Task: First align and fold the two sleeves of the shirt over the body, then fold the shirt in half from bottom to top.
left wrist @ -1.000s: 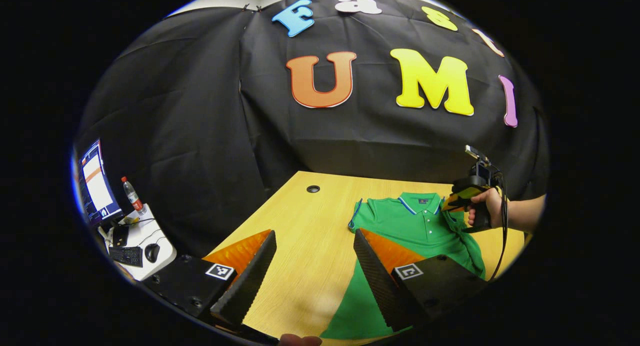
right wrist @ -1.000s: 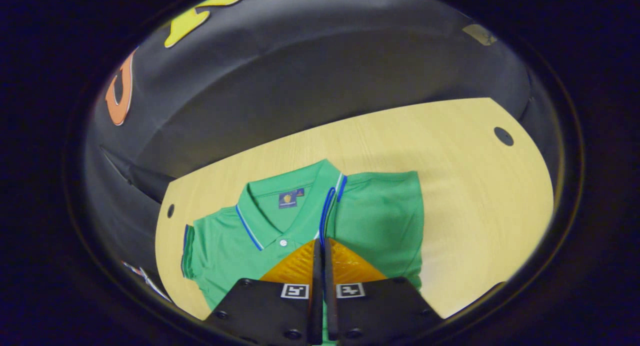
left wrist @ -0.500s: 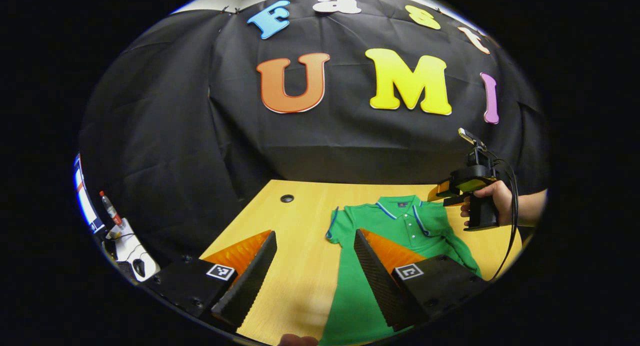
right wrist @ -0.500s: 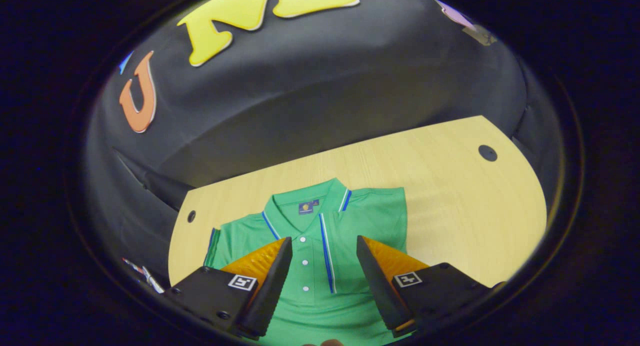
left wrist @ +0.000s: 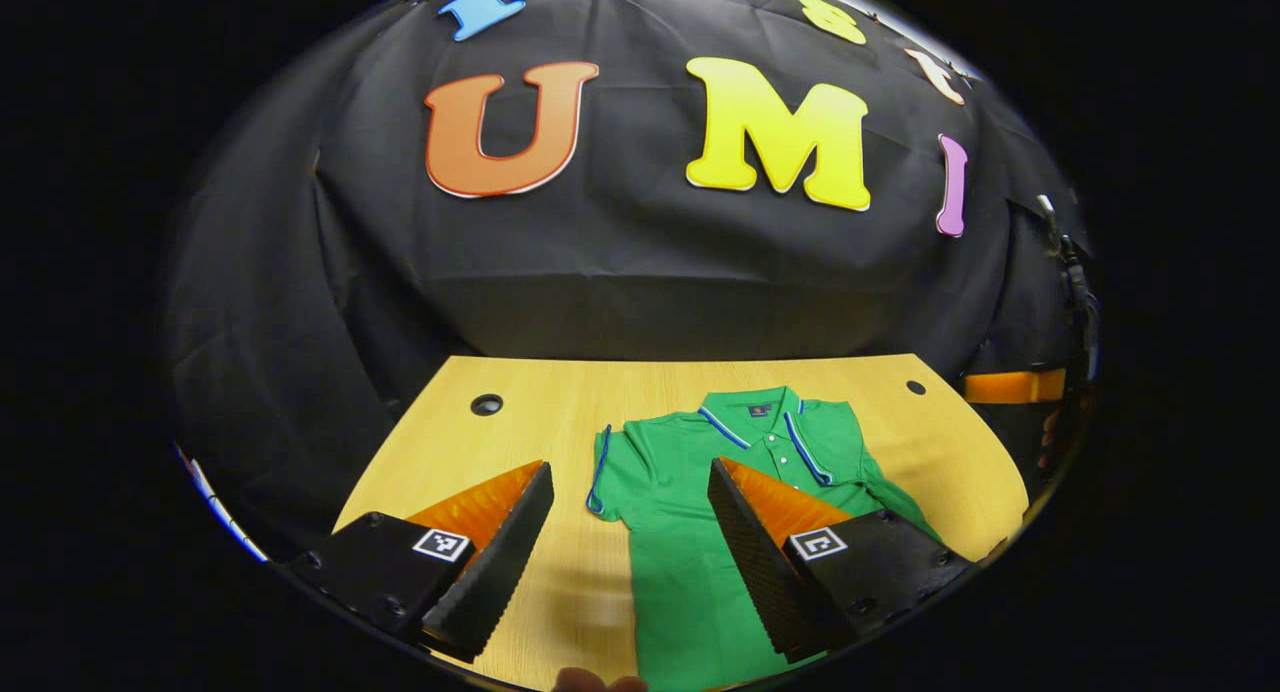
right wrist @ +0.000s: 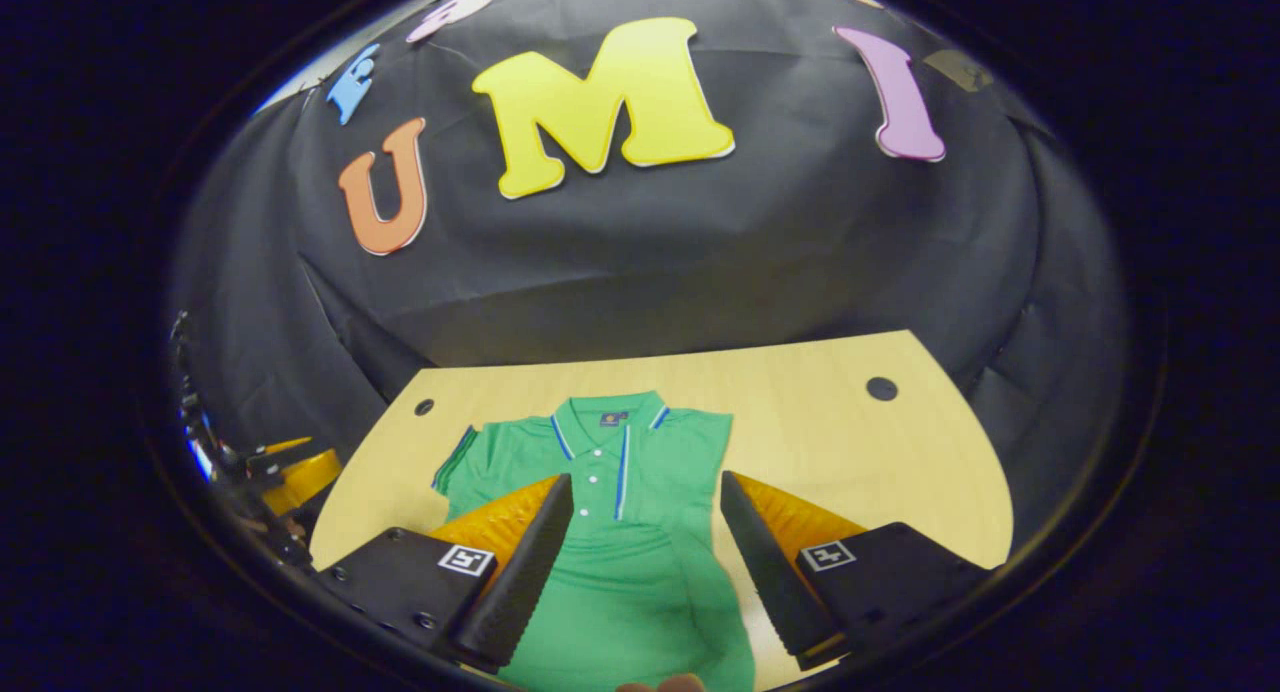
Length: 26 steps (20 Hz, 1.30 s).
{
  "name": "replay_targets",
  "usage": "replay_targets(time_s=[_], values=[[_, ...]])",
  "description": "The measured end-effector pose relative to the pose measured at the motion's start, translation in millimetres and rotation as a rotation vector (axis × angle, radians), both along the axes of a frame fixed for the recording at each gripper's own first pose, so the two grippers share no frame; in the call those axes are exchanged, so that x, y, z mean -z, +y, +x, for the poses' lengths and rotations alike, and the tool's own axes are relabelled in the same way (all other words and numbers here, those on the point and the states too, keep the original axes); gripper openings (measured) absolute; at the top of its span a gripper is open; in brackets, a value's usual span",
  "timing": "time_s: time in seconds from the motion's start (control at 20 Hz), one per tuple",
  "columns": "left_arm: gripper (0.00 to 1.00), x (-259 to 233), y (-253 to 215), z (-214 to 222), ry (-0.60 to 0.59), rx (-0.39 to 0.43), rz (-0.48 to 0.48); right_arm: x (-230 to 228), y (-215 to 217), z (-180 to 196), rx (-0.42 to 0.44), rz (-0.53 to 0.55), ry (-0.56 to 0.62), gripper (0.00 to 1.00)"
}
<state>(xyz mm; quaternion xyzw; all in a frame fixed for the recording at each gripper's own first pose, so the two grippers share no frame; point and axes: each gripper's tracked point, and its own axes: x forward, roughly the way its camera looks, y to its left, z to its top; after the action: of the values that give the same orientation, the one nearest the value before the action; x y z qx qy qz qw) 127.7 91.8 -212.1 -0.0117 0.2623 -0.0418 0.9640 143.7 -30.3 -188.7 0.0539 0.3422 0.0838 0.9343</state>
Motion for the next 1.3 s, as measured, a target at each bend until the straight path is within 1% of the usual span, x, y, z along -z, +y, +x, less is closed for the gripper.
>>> replay_targets(time_s=[0.15,0.2,0.3,0.35,0.4,0.45,0.5,0.6,0.7,0.75,0.8,0.9,0.95,1.05,1.1,1.15,1.2,1.25,1.3], values=[[1.00,25.8,6.0,29.9,0.061,0.022,-0.008,-15.1,-28.0,-25.0,-0.008,-0.084,-0.051,0.95],[1.00,36.8,8.1,37.1,0.088,0.029,-0.006,-18.6,-35.8,-34.0,-0.011,-0.105,-0.055,0.90],[1.00,59.9,12.7,54.1,0.129,0.046,0.022,-26.3,-49.4,-47.3,-0.002,-0.133,-0.064,0.90],[1.00,71.4,12.5,61.5,0.144,0.061,0.031,-27.7,-56.4,-53.0,0.004,-0.147,-0.064,0.95],[1.00,81.8,12.7,68.5,0.160,0.077,0.032,-29.7,-61.3,-57.3,0.006,-0.148,-0.060,0.95],[1.00,93.7,12.3,75.3,0.175,0.088,0.030,-30.6,-64.9,-61.0,0.008,-0.151,-0.056,0.91],[1.00,106.9,12.3,82.0,0.193,0.101,0.025,-29.9,-70.3,-62.3,0.014,-0.156,-0.047,0.95],[0.99,130.9,16.3,93.6,0.229,0.117,0.020,-28.9,-81.0,-64.9,0.040,-0.154,-0.034,0.95],[0.98,148.7,20.8,100.1,0.266,0.116,0.007,-24.1,-88.8,-67.8,0.063,-0.155,-0.021,0.95],[0.98,157.7,23.5,103.5,0.281,0.111,0.001,-19.0,-90.8,-69.9,0.066,-0.158,-0.012,0.91],[0.96,167.0,28.0,103.9,0.304,0.102,0.004,-15.3,-92.3,-71.6,0.064,-0.160,0.000,0.90],[0.93,179.0,33.6,106.5,0.336,0.100,0.014,-8.1,-96.5,-73.7,0.066,-0.165,0.021,0.91],[0.92,182.0,35.8,108.5,0.339,0.100,0.021,-4.6,-99.6,-73.3,0.075,-0.165,0.028,0.95],[0.82,185.1,38.3,112.3,0.343,0.100,0.020,-1.4,-103.1,-72.3,0.082,-0.180,0.029,0.95],[0.74,187.9,38.0,113.3,0.346,0.107,0.028,-0.7,-103.2,-71.0,0.075,-0.198,0.024,0.90],[0.69,190.3,37.6,114.0,0.350,0.114,0.038,0.0,-102.8,-71.2,0.066,-0.215,0.019,0.90],[0.61,191.5,36.3,116.2,0.352,0.118,0.043,-0.5,-101.8,-70.2,0.060,-0.225,0.015,0.90],[0.57,194.6,35.6,117.0,0.358,0.121,0.053,-0.2,-99.8,-70.8,0.055,-0.232,0.011,0.91],[0.46,194.3,36.8,119.5,0.354,0.119,0.067,-0.2,-97.9,-70.0,0.049,-0.238,0.008,0.95]])
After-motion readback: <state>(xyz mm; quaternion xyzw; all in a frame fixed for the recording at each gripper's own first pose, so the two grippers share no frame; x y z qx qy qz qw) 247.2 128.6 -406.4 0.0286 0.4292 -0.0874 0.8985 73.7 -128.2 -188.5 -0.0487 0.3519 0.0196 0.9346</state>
